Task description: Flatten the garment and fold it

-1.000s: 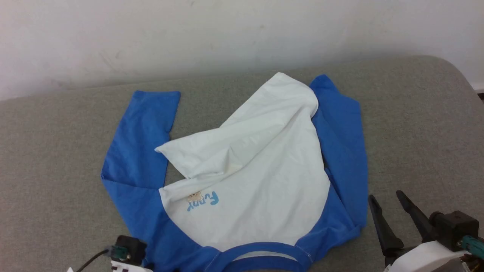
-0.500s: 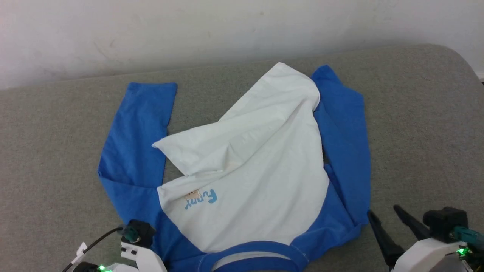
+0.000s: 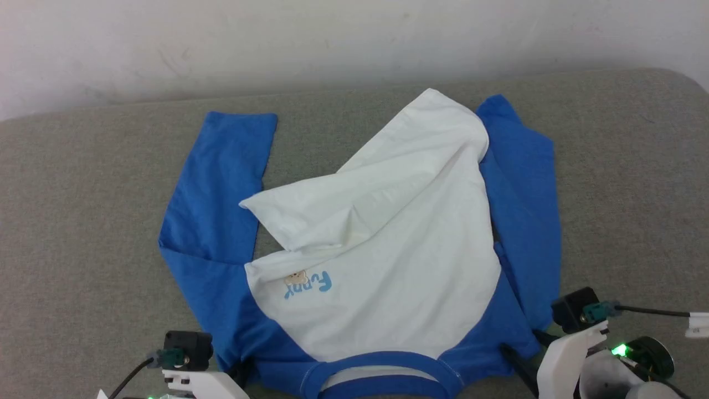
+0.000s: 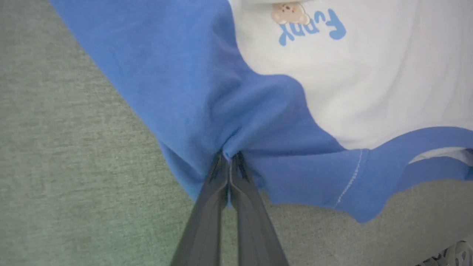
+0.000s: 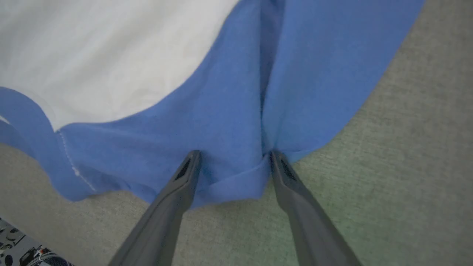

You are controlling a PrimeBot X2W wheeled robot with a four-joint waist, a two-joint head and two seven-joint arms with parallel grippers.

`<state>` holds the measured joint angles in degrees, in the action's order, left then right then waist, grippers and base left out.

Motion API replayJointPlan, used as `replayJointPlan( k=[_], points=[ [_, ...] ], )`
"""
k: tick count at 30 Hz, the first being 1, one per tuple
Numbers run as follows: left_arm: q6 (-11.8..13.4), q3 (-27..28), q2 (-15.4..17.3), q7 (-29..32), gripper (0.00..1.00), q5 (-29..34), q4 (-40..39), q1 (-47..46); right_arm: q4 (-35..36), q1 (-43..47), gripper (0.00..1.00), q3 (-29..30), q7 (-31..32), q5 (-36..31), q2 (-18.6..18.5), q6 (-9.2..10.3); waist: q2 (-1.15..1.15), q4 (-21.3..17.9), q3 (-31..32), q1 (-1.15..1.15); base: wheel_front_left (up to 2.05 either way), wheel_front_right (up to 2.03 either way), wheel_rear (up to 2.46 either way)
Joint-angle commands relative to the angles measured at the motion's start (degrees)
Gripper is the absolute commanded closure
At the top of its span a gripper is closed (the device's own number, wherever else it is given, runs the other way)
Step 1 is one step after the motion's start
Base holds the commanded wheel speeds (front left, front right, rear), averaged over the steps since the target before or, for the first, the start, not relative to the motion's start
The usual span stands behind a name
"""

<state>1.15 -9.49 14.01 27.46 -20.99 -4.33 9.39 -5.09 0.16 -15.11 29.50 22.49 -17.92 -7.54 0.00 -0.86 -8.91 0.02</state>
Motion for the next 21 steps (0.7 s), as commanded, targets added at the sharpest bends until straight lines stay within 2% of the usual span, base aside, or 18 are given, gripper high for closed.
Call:
replayJointPlan(
  k=[1,4,6,7,8,11,14,21],
  points=[
    [0.51,0.32,-0.36,-1.06,1.0,-0.17,-0.26,-0.11,-2.55,-1.04,0.0,-1.02,0.87,0.61,-0.22,0.05,0.0,0.94,-0.36,-0.02,0.0,0.0,0.0],
    [0.66,0.12,-0.95,-2.07,1.0,-0.38,-0.36,0.24,-6.87,-1.33,0.0,-3.66,4.56,2.45,-0.36,0.05,0.0,1.42,-0.49,-0.02,0.0,0.0,0.0],
    [0.8,0.02,-1.29,-2.7,1.0,-0.47,-0.08,0.35,-9.07,-1.06,0.6,-5.38,8.1,4.79,-0.06,0.05,0.0,1.5,-0.58,-0.02,0.0,0.0,0.0],
    [0.86,0.07,-1.53,-3.15,1.0,-0.64,0.12,0.39,-9.56,-1.15,0.87,-6.21,9.44,5.64,-0.14,0.05,0.0,1.45,-0.54,-0.02,0.0,0.0,0.0],
    [0.93,0.16,-1.73,-3.62,1.0,-0.8,0.28,0.43,-9.77,-1.3,1.0,-6.63,10.25,6.57,-0.02,0.05,0.0,1.35,-0.48,-0.02,0.0,0.0,0.0],
    [0.89,0.27,-2.17,-4.31,1.0,-1.36,0.65,0.57,-9.57,-1.6,1.0,-7.19,11.24,7.93,-0.11,0.05,0.0,1.12,-0.04,-0.02,0.0,0.0,0.0],
    [0.52,0.39,-1.89,-5.54,1.0,-1.31,0.59,0.16,-7.06,-2.2,1.0,-5.55,8.1,8.57,-0.62,0.05,0.0,1.04,1.18,-0.02,0.0,0.0,0.0],
    [1.57,3.52,-0.76,-11.19,1.0,-0.34,-6.89,-1.47,8.36,-1.56,1.0,5.68,-3.57,4.96,-1.62,0.05,0.0,0.89,4.44,-0.02,0.0,0.0,0.0]
  ],
)
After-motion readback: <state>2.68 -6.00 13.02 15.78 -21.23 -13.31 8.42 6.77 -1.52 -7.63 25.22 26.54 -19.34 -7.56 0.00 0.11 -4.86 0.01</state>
